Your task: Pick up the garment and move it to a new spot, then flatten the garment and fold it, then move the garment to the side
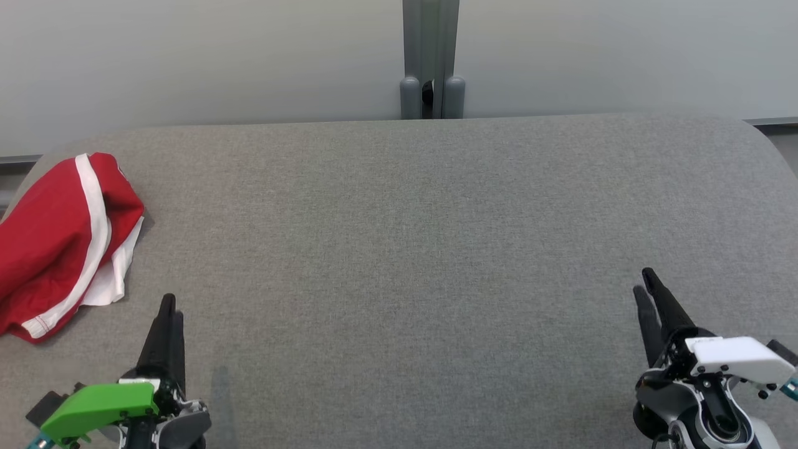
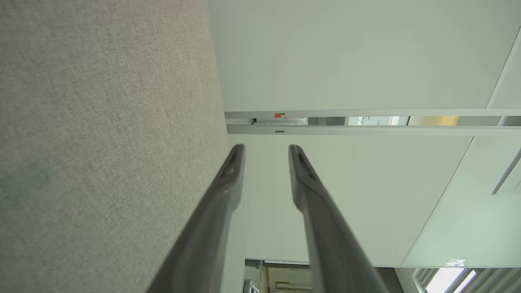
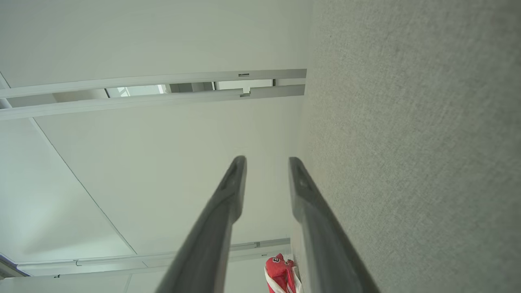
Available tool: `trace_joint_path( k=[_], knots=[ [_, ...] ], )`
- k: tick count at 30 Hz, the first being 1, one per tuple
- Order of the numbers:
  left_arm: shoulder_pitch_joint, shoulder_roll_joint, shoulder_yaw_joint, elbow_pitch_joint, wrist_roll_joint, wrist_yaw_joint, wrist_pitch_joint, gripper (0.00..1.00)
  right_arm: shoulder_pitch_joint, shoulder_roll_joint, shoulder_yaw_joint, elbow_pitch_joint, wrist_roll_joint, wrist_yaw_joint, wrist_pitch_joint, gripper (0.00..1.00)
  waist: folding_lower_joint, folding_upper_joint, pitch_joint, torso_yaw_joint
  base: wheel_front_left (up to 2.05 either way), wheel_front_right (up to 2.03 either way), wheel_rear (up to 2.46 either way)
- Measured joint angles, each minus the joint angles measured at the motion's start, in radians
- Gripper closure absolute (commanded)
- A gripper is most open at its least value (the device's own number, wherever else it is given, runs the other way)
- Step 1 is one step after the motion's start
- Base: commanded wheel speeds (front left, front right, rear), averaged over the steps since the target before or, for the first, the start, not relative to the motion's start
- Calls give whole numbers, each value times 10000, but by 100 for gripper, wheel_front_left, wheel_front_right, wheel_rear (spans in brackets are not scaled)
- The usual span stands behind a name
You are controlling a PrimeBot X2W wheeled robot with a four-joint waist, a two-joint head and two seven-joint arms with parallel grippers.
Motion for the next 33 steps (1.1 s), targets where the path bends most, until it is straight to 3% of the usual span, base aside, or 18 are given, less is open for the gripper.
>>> trace_joint_path(
  k=[8, 14, 33],
  knots=[
    [190, -46, -115, 297, 334, 6, -247, 0, 261, 10, 77, 174, -201, -2, -222, 0, 0, 0, 10, 6, 0, 0, 0],
    [186, -21, -165, 299, 1639, 6, -543, 0, 261, -132, 165, 113, -922, -2, -533, 0, 0, 0, 21, 13, 0, 0, 0],
    [174, -8, -564, 88, 5845, 222, -1340, 0, 242, -100, 345, -8, -4832, -2, -1344, 0, 0, 0, 69, 36, 0, 0, 0]
  ],
)
